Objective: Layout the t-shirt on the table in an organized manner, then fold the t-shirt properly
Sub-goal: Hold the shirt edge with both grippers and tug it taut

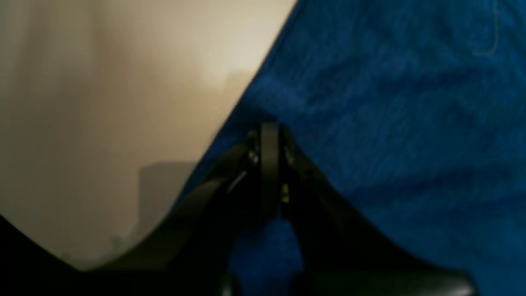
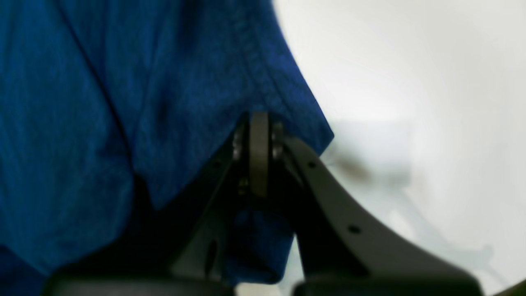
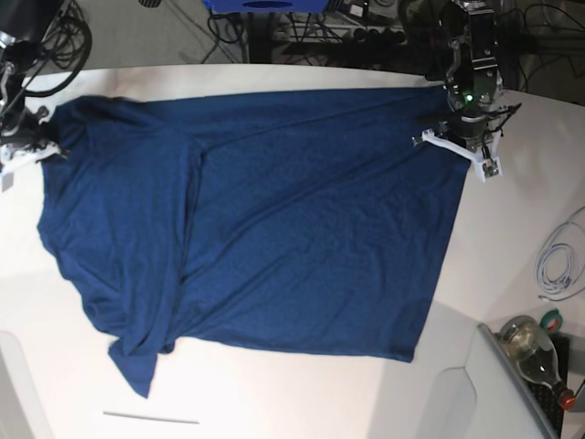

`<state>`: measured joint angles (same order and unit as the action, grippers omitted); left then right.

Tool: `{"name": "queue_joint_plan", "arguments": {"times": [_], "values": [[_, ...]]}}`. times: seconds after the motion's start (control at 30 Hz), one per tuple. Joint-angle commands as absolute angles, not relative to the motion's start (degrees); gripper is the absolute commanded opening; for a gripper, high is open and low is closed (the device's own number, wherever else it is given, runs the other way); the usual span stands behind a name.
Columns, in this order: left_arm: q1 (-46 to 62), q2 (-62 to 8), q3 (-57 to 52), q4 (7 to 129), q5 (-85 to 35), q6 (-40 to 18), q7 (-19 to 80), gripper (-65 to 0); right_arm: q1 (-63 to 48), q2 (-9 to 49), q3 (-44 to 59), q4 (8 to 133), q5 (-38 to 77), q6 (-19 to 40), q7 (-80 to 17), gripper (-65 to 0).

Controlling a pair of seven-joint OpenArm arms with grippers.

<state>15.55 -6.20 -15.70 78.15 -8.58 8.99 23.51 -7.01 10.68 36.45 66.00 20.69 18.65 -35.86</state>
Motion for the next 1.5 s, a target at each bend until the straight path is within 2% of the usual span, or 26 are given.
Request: {"name": "queue_joint_plan", "arguments": {"times": [0.0, 0.33, 0.43, 0.57, 0.67, 0.73, 0.87, 0.93, 1.17, 1.47], "values": [[15.6, -6.7, -16.0, 78.3, -8.4, 9.3, 23.0, -65.0, -7.1, 11.7, 36.8, 65.4, 19.2, 18.2, -37.0, -64.7], [13.8, -7.5, -16.0, 76.1, -8.3, 9.3, 21.1, -65.0, -8.4, 12.2, 36.7, 65.4, 19.3, 17.9, -36.1, -64.8], [14.3, -7.5, -16.0, 79.8, -8.4, 9.3, 21.3, -65.0, -8.4, 12.2, 36.7, 66.0, 19.3, 17.9, -36.2, -64.8], [17.4, -7.4, -16.0, 88.7, -8.7, 9.3, 21.4, -65.0, -10.7, 12.2, 36.4, 75.0, 19.3, 18.2, -36.4, -64.4], [18.8, -7.3, -16.0, 93.4, -8.8, 9.3, 21.4, -65.0, -11.4, 9.8, 36.2, 82.9, 19.3, 18.2, -36.6, -63.9], [19.6, -7.3, -16.0, 95.3, -8.7, 9.3, 21.4, -65.0, -11.3, 9.6, 34.5, 85.7, 19.3, 18.2, -39.3, -59.7], [20.4, -7.4, -16.0, 95.9, -8.5, 9.3, 21.4, -65.0, -10.9, 9.8, 25.6, 87.5, 19.3, 18.2, -43.8, -37.5], [20.4, -7.5, -16.5, 95.3, -8.5, 9.3, 21.4, -65.0, -10.9, 9.8, 22.5, 87.3, 19.3, 18.2, -43.8, -29.6], [21.1, -7.4, -23.5, 94.8, -8.7, 9.3, 21.4, -65.0, -10.9, 9.6, 20.9, 85.8, 19.2, 17.8, -43.6, -29.0], [21.2, -7.5, -26.0, 94.7, -8.4, 9.3, 21.4, -65.0, -11.7, 9.8, 21.0, 83.0, 19.1, 17.7, -43.6, -29.0]]}}
